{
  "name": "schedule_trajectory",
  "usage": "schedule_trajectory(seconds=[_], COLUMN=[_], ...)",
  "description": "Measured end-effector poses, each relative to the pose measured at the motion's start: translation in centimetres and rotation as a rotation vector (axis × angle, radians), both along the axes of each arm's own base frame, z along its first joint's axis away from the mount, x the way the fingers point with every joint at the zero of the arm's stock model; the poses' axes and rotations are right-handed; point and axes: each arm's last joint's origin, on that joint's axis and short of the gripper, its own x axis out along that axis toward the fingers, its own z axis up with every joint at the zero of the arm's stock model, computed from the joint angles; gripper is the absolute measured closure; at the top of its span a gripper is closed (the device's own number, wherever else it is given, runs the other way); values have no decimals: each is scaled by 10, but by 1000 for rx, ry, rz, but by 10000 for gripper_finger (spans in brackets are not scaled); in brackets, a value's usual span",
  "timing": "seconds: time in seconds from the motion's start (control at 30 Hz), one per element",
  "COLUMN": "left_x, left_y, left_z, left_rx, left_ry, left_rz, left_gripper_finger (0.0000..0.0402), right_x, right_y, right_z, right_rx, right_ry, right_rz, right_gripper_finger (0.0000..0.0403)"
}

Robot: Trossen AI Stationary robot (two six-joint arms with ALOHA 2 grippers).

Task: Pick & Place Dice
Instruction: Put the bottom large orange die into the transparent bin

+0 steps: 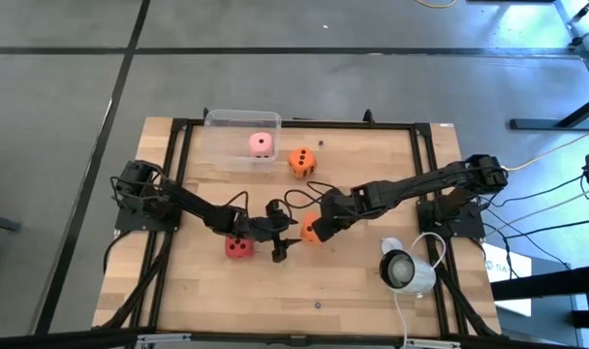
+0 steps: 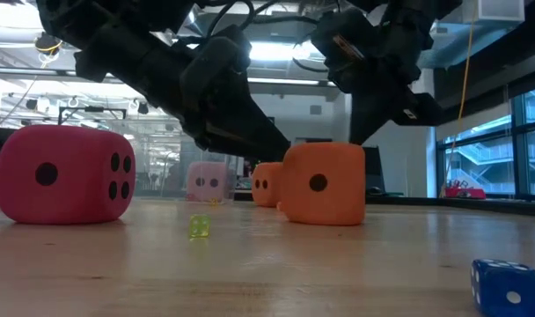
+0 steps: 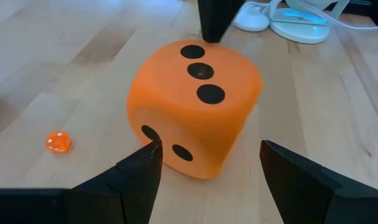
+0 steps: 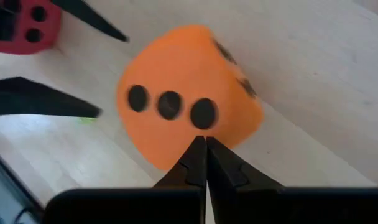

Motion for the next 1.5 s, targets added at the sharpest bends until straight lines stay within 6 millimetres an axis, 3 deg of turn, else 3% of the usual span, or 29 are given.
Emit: schedule_trajectory(seconds=[0.27, 0.47, 0.9, 1.23, 1.5], left_x=[-1, -1, -3, -2, 9], left_y=[-3, -3, -3, -2, -4], left_z=[-2, -2, -4, -4, -24], left_rx=[-10, -10, -2, -28, -83], left_ry=[15, 15, 40, 38, -12], left_rz=[-10, -11, 7, -9, -57], left_gripper_finger=[136, 136, 137, 137, 137], right_x=[-4, 6, 19, 21, 25], right_y=[-1, 3, 5, 5, 9], right_z=[-7, -31, -27, -32, -43], right_rx=[-25, -4, 58, 82, 121], right_ry=[77, 124, -11, 0, 28], right_rz=[-4, 26, 17, 44, 67], right_gripper_finger=[403, 403, 403, 403, 403])
